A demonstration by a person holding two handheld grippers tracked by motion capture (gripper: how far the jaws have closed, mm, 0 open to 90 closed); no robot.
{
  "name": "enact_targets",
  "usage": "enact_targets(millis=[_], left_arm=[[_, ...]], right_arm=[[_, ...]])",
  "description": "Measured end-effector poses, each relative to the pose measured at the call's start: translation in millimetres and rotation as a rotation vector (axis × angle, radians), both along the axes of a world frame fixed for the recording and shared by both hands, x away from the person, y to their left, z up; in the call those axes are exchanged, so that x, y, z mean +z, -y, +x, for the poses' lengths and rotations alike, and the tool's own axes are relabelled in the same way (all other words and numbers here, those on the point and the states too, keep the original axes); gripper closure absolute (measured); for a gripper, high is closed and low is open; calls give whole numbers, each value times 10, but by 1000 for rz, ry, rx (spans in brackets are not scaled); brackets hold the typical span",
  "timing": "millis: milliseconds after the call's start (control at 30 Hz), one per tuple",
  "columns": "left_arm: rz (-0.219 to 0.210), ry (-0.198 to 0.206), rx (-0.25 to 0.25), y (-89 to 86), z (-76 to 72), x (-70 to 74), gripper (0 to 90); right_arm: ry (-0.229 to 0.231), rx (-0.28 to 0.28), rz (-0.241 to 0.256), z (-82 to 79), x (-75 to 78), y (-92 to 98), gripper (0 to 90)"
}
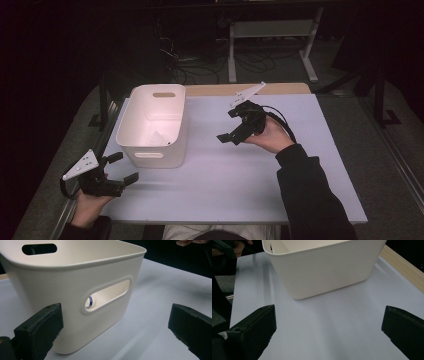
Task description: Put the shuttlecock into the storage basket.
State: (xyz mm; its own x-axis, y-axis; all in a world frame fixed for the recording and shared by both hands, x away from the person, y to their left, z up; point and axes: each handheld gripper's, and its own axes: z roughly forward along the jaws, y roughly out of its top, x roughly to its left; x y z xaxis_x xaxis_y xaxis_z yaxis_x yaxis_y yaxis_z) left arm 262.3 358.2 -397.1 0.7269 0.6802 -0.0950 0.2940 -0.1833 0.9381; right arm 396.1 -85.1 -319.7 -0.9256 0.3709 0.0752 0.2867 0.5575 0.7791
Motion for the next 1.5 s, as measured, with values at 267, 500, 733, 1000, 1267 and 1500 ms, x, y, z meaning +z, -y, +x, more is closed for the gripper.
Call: enact_targets(millis=[267, 500, 733, 1000, 1267, 1500], left_arm=[[-1, -1, 2, 0, 1, 0, 0], [-1, -1, 2, 1, 2, -1, 0], [-1, -1, 2, 1, 2, -1, 0], [1, -1, 2, 1, 2, -1, 0], [1, -1, 4, 1, 2, -1, 0], [1, -1, 4, 1, 1, -1, 0]], right_arm=[[-3, -24, 4, -48, -101, 150, 0], [-16, -48, 15, -85, -190, 268, 0], [-21, -62, 29, -120, -242, 361, 0], [-38, -81, 42, -155, -344, 490, 0], [-37, -100, 56, -203, -386, 600, 0], [-49, -120, 60, -244, -452, 702, 0]])
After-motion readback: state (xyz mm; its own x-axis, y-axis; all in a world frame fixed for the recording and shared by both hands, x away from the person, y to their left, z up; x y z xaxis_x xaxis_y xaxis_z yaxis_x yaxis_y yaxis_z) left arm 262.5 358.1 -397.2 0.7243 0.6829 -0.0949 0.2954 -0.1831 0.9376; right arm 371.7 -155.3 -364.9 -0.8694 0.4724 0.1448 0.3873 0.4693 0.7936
